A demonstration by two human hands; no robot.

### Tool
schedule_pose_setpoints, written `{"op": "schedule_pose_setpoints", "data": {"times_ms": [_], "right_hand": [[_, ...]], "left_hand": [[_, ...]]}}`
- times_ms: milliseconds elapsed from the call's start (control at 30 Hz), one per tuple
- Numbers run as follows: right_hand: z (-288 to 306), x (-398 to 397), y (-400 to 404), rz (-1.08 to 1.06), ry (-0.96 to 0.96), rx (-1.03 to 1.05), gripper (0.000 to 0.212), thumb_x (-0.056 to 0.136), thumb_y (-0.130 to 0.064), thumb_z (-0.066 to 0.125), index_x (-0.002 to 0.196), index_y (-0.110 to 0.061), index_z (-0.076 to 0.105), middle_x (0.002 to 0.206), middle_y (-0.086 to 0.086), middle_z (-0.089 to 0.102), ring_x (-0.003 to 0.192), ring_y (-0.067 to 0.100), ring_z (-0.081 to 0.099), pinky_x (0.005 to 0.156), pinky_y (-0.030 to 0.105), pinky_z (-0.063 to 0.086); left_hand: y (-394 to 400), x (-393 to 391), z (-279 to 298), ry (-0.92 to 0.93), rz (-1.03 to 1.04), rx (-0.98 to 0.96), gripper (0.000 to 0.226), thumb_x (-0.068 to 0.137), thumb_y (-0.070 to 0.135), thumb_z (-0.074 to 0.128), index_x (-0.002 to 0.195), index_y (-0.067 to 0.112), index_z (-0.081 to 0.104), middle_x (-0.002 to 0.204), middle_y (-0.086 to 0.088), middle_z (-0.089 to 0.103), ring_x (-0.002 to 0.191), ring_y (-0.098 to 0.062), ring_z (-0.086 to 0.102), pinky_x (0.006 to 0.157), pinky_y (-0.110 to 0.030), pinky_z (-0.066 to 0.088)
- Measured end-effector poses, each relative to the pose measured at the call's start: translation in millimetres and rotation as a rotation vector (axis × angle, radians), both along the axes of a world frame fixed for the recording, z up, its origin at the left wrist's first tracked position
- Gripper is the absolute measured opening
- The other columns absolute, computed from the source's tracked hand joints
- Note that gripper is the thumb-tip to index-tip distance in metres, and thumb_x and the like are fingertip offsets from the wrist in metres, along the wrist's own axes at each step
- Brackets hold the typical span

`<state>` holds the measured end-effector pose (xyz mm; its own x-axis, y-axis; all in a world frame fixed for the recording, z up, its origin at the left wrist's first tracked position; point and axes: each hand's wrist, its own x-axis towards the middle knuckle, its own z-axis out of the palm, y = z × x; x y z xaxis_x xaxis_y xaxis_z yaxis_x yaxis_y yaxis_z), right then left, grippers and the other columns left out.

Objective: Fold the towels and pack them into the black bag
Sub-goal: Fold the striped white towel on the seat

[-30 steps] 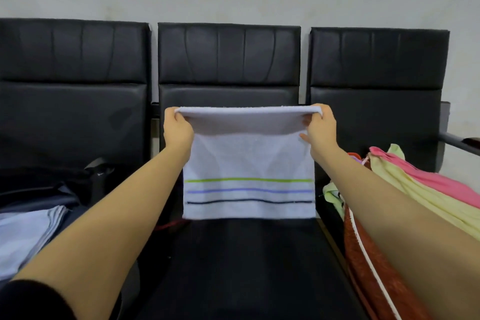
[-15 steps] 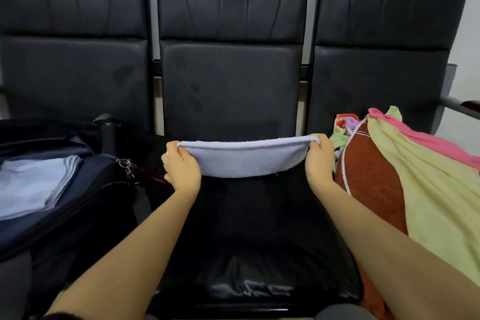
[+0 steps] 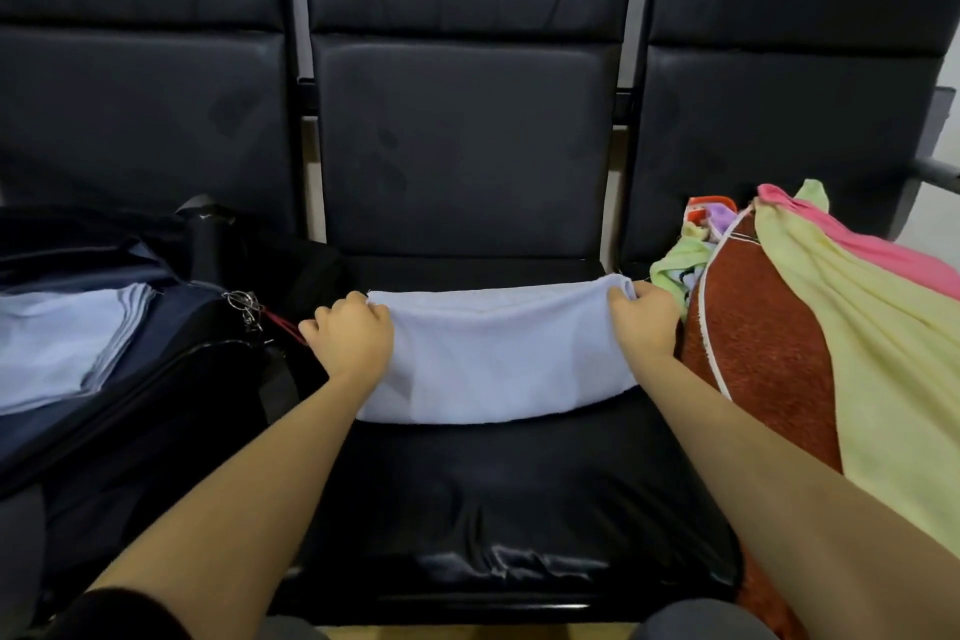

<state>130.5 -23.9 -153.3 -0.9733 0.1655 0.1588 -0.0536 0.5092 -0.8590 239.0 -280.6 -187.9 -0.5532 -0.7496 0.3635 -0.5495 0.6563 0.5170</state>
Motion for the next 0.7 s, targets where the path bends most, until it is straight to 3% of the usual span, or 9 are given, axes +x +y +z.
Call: {"op": "schedule_pose_setpoints", "data": {"times_ms": [100, 233, 400, 533, 600, 700], "right_hand": [[-1.8, -22.3, -9.1, 0.021, 0.018, 0.057, 0.026, 0.098, -0.024, 0.048, 0.098, -0.003, 0.063, 0.085, 0.007, 0.055, 0.078, 0.020, 0.049, 0.070, 0.031, 0.039], [-9.2, -57.6, -23.4, 0.033, 0.042, 0.152, 0.034, 0.097, -0.021, 0.048, 0.063, -0.014, 0.046, 0.065, 0.003, 0.045, 0.070, 0.025, 0.048, 0.054, 0.028, 0.031], [-15.1, -84.6, -41.4, 0.042, 0.009, 0.338, 0.026, 0.098, -0.023, 0.047, 0.095, -0.004, 0.063, 0.088, 0.010, 0.056, 0.085, 0.030, 0.056, 0.069, 0.033, 0.042], [-29.5, -96.6, -51.0, 0.049, 0.019, 0.563, 0.030, 0.097, -0.027, 0.047, 0.113, -0.006, 0.061, 0.115, 0.015, 0.058, 0.110, 0.034, 0.051, 0.091, 0.040, 0.038], [-40.5, -96.6, -55.1, 0.040, 0.154, 0.709, 0.035, 0.095, -0.029, 0.052, 0.124, -0.010, 0.057, 0.123, 0.015, 0.051, 0.113, 0.035, 0.044, 0.094, 0.043, 0.033], [-53.9, -82.9, -67.1, 0.096, 0.425, 0.730, 0.035, 0.090, -0.019, 0.059, 0.124, -0.010, 0.057, 0.115, 0.015, 0.050, 0.102, 0.035, 0.047, 0.086, 0.042, 0.035]], "left_hand": [[-17.1, -18.6, 2.2, -0.138, -0.037, -0.132, 0.013, 0.093, 0.011, 0.042, 0.088, 0.008, 0.054, 0.078, -0.009, 0.059, 0.086, -0.030, 0.053, 0.087, -0.039, 0.030], [-33.3, -46.5, 5.4, -0.303, -0.060, -0.254, 0.016, 0.091, 0.009, 0.044, 0.104, 0.010, 0.052, 0.092, -0.008, 0.063, 0.094, -0.028, 0.055, 0.093, -0.038, 0.032], [-48.7, -73.9, -2.5, -0.450, -0.063, -0.319, 0.019, 0.088, 0.009, 0.050, 0.106, 0.010, 0.051, 0.101, -0.008, 0.064, 0.102, -0.028, 0.057, 0.100, -0.039, 0.033], [-52.4, -83.9, -19.4, -0.439, -0.116, -0.308, 0.030, 0.088, 0.008, 0.054, 0.116, 0.008, 0.047, 0.111, -0.010, 0.057, 0.098, -0.024, 0.058, 0.087, -0.033, 0.042], [-51.5, -83.3, -26.2, -0.403, -0.130, -0.343, 0.032, 0.088, 0.006, 0.050, 0.119, 0.007, 0.044, 0.115, -0.012, 0.051, 0.099, -0.026, 0.055, 0.083, -0.032, 0.042], [-44.8, -77.3, -27.9, -0.368, -0.107, -0.400, 0.029, 0.087, 0.005, 0.044, 0.116, 0.005, 0.043, 0.116, -0.015, 0.048, 0.102, -0.030, 0.049, 0.084, -0.034, 0.038]]}}
